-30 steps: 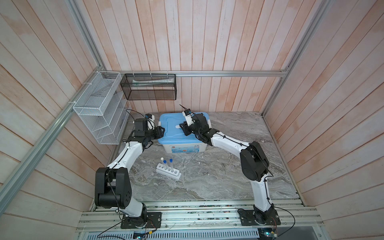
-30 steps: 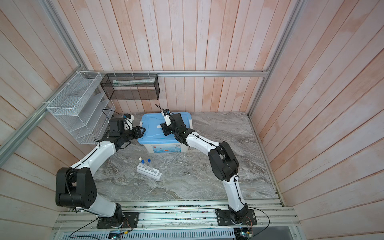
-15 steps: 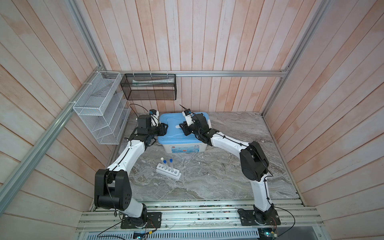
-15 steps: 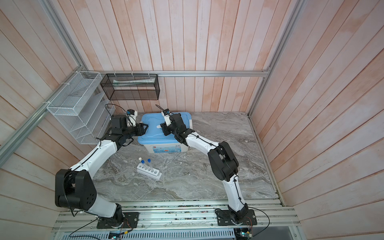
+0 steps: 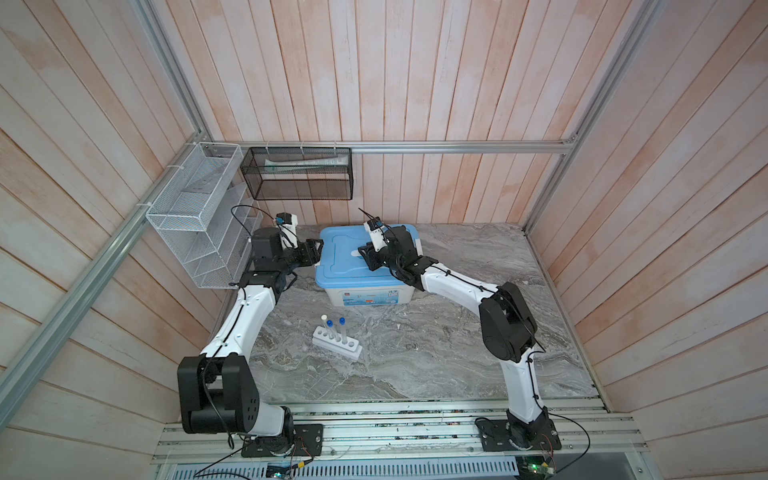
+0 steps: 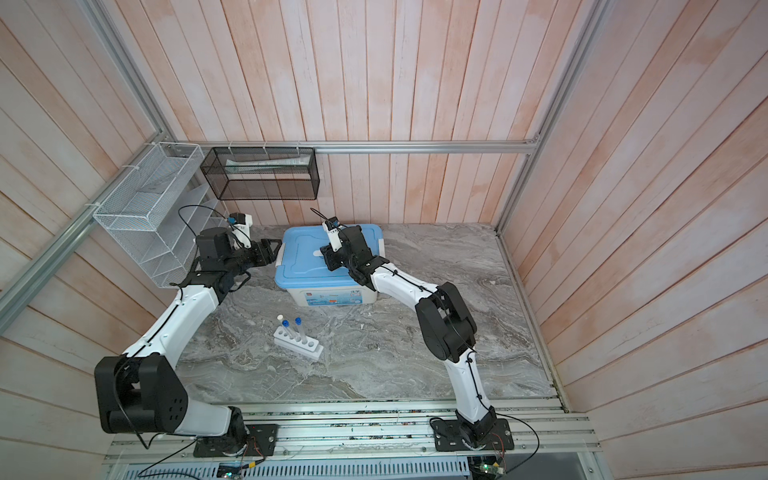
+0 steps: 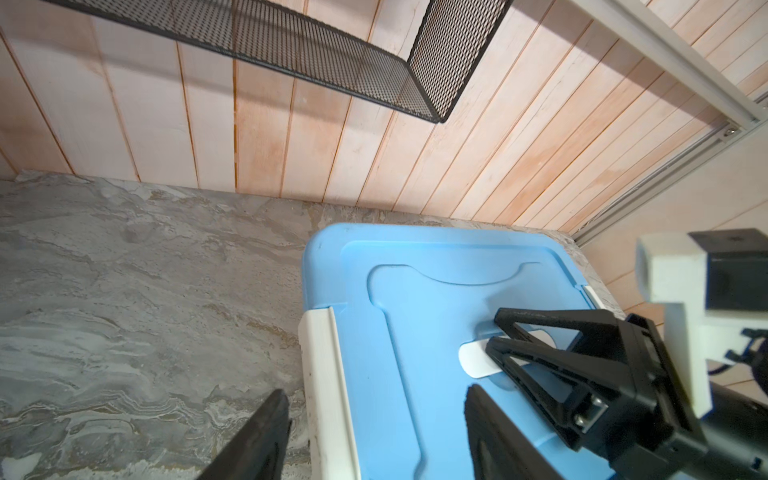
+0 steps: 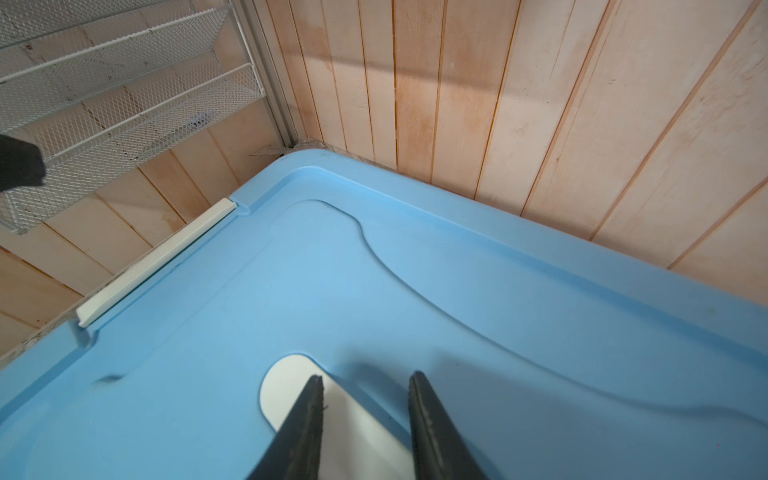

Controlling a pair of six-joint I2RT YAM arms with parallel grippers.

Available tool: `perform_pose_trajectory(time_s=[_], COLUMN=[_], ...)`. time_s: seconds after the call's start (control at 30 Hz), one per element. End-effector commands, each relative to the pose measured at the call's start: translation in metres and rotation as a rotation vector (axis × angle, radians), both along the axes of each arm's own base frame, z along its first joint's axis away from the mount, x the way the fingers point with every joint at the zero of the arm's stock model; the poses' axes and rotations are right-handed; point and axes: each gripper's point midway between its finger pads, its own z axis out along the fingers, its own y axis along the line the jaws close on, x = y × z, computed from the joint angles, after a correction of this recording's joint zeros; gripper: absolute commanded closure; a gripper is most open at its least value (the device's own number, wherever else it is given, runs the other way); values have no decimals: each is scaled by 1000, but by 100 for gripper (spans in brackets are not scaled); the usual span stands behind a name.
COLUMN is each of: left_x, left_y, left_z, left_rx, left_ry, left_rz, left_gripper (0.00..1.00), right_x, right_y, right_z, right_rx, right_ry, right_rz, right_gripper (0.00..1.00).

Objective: Organize the chemistry lab equipment

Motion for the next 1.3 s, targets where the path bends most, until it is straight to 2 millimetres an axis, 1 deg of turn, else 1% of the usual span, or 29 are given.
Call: perform_pose_trajectory(time_s=[0.0,0.1,0.17,0.27,0.47,0.57,0.67,0.83,1.13,1.27], left_x=[1,2,2,3,4,5,6,7,7,8], left_y=[-2,0,-1,-2,-11,-14,-17,-23,-45,-51], left_z=[-20,-27,-33,-42,-51,-54,-54,-54,-66,-63], left_rx=[5,7,15,35,71,87,93,92,61,52], left_ry=[39,50,60,78,95,99,100,100,123,117], left_rz=[-8,-2,0,1,-11,-11,-16,-29,-79,-92], left_gripper=[33,36,41,46,46,49,51,51,52,52], right_x=[-42,-44,-45,-44,-44,-46,-46,-47,-47,-47], right_y=[-29,-30,-30,-30,-31,-31,-33,-33,-32,-34], right_z=[-148,-150,-152,-151,-153,-154,-155,-155,-156,-155], right_rx=[-267,-265,-265,-263,-265,-267,-268,-264,-263,-268], right_ry=[365,372,379,379,379,381,381,383,388,381], right_rz=[4,3,2,0,1,0,-3,-2,-2,-5], right_gripper=[64,64,64,64,64,64,64,64,64,64])
